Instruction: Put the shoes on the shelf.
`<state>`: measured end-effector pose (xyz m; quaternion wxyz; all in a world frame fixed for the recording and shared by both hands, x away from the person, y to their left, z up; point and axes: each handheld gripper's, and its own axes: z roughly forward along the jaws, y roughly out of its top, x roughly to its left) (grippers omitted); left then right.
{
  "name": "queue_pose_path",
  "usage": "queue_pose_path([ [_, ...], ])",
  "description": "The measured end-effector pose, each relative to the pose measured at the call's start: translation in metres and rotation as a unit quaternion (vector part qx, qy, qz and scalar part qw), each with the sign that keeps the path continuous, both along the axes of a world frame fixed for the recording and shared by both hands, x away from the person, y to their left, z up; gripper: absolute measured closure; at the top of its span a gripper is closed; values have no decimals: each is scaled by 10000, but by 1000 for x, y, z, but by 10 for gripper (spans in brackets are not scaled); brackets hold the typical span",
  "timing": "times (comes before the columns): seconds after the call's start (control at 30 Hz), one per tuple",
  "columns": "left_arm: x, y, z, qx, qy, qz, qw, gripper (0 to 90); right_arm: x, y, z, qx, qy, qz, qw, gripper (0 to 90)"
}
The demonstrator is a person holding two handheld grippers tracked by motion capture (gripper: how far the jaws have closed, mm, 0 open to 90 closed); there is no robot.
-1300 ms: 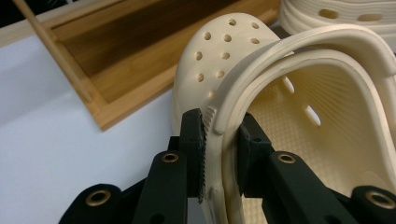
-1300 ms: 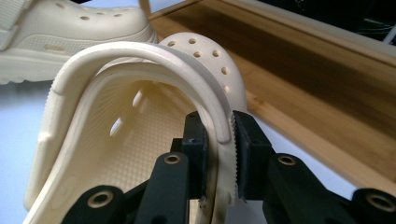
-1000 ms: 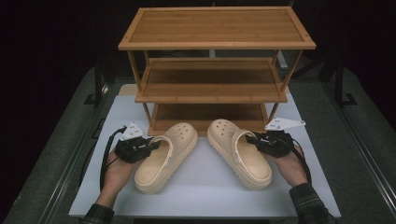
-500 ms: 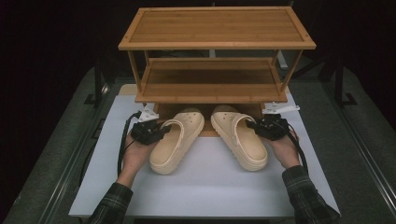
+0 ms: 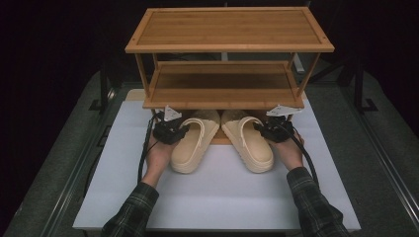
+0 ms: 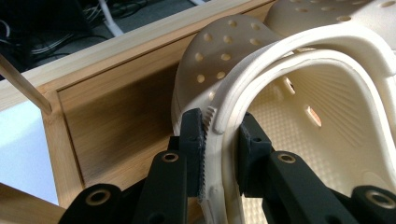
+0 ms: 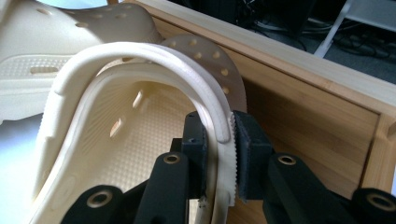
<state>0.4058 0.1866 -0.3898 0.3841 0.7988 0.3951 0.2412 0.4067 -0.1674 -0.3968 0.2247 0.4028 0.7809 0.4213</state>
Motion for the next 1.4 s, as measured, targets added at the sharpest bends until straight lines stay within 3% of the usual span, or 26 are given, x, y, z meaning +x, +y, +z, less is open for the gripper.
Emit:
queue_pose_path([
  [0.1, 0, -4, -1, 44, -81, 52, 9999, 754, 0, 3, 0, 9, -24, -49, 10000, 759],
  [0.4, -2, -10, -5, 11, -45, 22, 10000, 715, -1, 8, -3, -57, -56, -72, 9999, 725],
  [0.7, -6, 2, 1, -205, 86, -76, 9997, 469, -3, 0, 3, 280, 83, -102, 9995, 506],
  [0.8, -12, 11, 3, -420, 224, -200, 9987, 384, -9, -8, 9, 580, 262, -19, 9980, 421],
  [1.0, -29, 27, 6, -396, 335, -441, 9977, 249, -26, -17, 17, 564, 573, 194, 9966, 295],
  [1.1, -40, 33, 6, -357, 420, -584, 9968, 181, -37, -23, 16, 739, 607, 344, 9948, 208],
  [1.27, -59, 44, 4, -462, 505, -832, 9942, 105, -55, -34, 10, 695, 601, 499, 9945, 122],
  [1.4, -75, 49, -5, -408, 597, -997, 9924, 23, -68, -40, -1, 707, 632, 674, 9932, 34],
])
